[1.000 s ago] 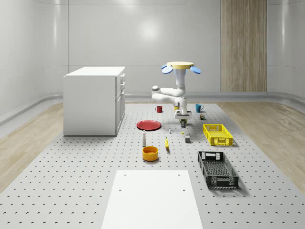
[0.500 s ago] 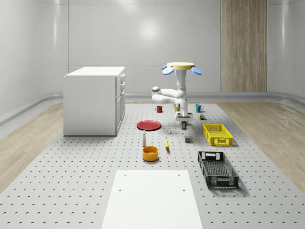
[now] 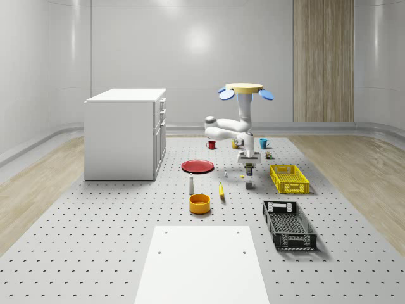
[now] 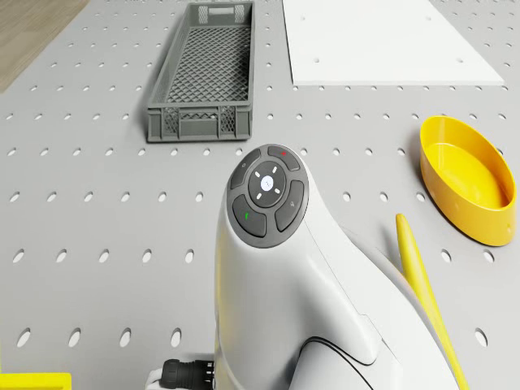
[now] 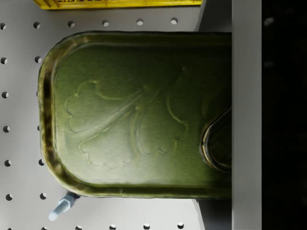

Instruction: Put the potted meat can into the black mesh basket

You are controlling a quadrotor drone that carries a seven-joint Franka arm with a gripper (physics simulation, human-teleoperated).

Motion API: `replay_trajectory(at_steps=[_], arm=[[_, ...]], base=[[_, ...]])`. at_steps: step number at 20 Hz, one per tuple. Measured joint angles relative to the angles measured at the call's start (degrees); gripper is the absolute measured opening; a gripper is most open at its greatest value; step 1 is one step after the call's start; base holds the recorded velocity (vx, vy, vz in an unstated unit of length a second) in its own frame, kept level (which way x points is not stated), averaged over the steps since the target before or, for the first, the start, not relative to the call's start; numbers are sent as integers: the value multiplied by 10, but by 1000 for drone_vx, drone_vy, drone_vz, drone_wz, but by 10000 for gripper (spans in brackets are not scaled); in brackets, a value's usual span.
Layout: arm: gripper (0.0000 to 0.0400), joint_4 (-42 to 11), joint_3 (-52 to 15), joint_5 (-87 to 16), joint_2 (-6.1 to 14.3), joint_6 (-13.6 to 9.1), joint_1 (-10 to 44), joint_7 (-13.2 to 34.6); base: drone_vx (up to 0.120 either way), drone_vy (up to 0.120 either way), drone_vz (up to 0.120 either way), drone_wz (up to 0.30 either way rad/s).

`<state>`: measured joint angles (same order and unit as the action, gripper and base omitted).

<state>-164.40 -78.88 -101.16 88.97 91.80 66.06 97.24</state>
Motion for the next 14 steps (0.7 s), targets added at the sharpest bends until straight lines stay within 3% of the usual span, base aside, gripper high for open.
replay_trajectory(at_steps=[2, 8, 14], arm=[[284, 0, 0, 0, 1, 1, 0, -4], [284, 0, 0, 1, 2, 2, 1, 7], [284, 0, -1, 2, 5, 4, 1, 12]], base=[[120, 120, 0, 0], [120, 13, 0, 0], [120, 120, 0, 0]])
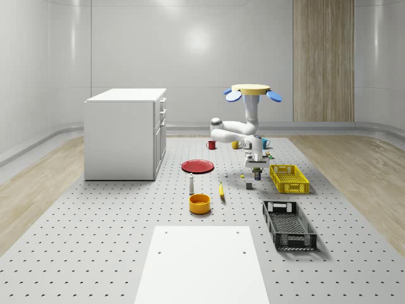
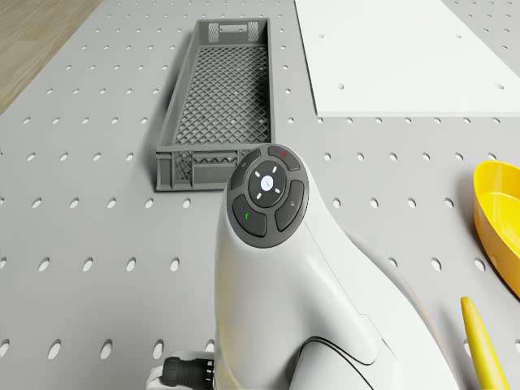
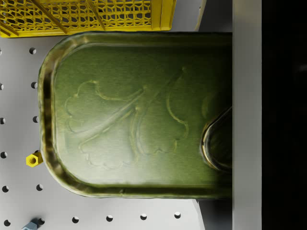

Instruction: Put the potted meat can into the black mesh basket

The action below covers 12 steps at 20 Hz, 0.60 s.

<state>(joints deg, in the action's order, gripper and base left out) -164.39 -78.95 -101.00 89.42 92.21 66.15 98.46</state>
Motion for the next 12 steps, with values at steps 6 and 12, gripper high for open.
replay_trajectory(at_steps=[6, 12], arm=[[284, 0, 0, 1, 2, 2, 0, -1], [284, 0, 0, 1, 3, 3, 1, 1]], base=[[120, 33, 0, 0], [120, 0, 0, 0]])
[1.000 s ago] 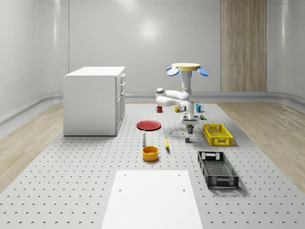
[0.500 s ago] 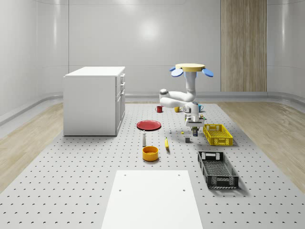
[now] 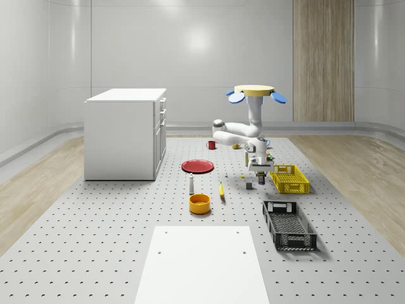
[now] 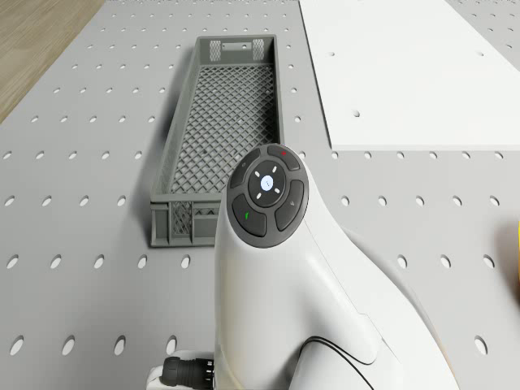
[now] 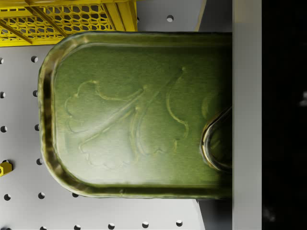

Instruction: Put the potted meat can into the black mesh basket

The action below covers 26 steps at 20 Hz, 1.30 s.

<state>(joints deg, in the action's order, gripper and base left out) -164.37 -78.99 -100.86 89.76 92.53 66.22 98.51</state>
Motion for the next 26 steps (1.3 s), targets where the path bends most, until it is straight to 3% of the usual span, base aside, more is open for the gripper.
replay_trajectory(at_steps=[11, 22, 26], arm=[[284, 0, 0, 1, 2, 2, 1, 1], [284, 0, -1, 2, 4, 4, 1, 1], [284, 0, -1, 2, 5, 5, 1, 2]], base=[[120, 0, 0, 0], [120, 116, 0, 0], [120, 0, 40, 0]])
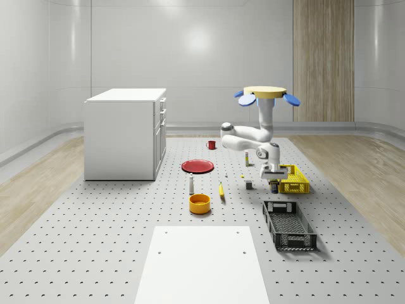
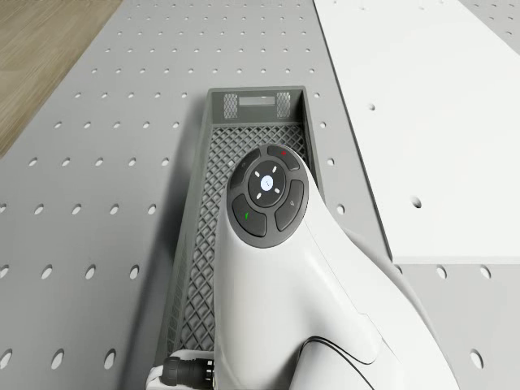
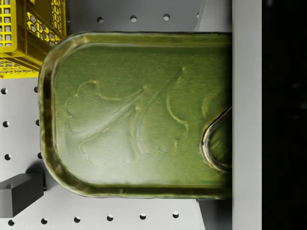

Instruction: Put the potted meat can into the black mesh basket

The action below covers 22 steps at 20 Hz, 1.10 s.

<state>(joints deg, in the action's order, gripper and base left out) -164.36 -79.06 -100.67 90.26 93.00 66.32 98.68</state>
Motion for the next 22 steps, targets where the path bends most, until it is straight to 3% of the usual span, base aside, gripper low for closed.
replay_trajectory(at_steps=[4, 22], arm=[[284, 0, 0, 0, 1, 1, 0, 0], [284, 0, 0, 1, 2, 2, 1, 1]], base=[[120, 120, 0, 0], [120, 0, 0, 0]])
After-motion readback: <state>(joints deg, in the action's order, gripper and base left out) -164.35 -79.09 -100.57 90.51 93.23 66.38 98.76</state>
